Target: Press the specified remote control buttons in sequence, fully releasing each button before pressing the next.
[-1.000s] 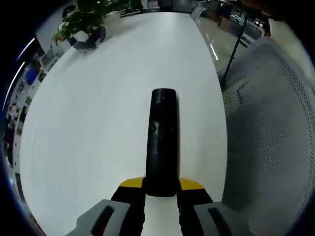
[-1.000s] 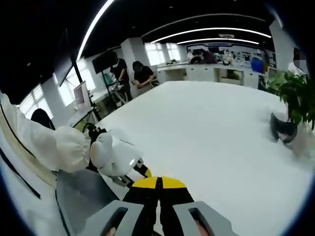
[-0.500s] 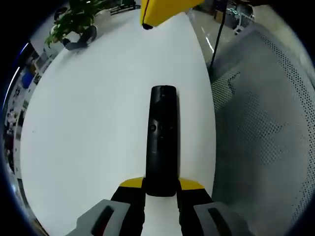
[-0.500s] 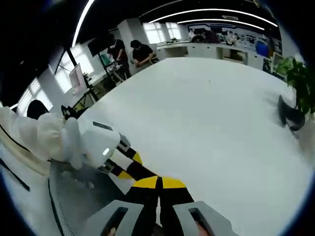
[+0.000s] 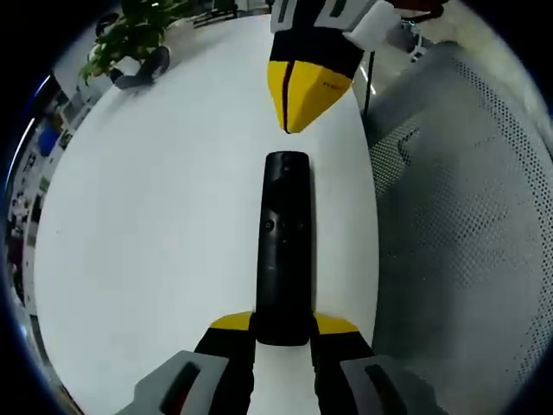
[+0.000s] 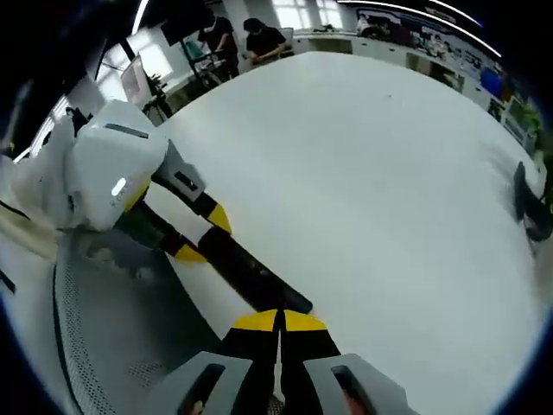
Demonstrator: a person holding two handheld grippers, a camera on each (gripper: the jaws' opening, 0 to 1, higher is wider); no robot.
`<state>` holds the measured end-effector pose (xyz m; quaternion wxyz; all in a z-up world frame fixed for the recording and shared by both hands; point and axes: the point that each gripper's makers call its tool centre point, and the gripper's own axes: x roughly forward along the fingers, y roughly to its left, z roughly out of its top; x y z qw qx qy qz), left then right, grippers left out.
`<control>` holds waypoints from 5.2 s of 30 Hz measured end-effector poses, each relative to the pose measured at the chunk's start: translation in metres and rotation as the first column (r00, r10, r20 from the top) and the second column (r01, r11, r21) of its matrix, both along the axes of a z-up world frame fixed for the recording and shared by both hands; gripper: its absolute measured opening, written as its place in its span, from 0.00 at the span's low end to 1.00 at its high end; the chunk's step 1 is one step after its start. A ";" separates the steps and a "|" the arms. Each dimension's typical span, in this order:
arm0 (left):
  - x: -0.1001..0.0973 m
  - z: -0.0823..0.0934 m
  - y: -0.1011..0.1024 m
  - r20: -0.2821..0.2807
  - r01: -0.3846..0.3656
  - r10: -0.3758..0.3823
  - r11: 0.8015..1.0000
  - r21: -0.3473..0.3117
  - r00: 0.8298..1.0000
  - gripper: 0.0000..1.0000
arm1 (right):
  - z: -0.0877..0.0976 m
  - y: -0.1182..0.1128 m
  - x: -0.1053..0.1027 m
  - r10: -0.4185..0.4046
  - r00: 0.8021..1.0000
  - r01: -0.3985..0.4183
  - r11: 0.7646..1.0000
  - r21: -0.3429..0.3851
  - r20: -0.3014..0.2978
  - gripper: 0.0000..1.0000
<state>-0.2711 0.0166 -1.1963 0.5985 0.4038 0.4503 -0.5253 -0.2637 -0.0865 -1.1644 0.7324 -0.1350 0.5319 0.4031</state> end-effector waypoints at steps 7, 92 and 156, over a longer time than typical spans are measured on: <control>0.000 -0.001 0.000 -0.004 0.002 -0.002 1.000 0.015 1.000 0.23 | -0.015 -0.003 0.002 0.053 0.999 -0.053 0.997 -0.061 -0.009 0.00; 0.000 -0.001 0.000 -0.016 0.012 -0.011 0.999 0.041 1.000 0.23 | -0.020 -0.001 0.005 -0.128 0.985 0.108 0.980 -0.170 -0.113 0.00; 0.000 0.000 -0.001 -0.017 0.049 -0.048 0.998 0.049 0.999 0.24 | -0.021 0.008 0.010 -0.214 0.955 0.195 0.975 -0.109 -0.205 0.00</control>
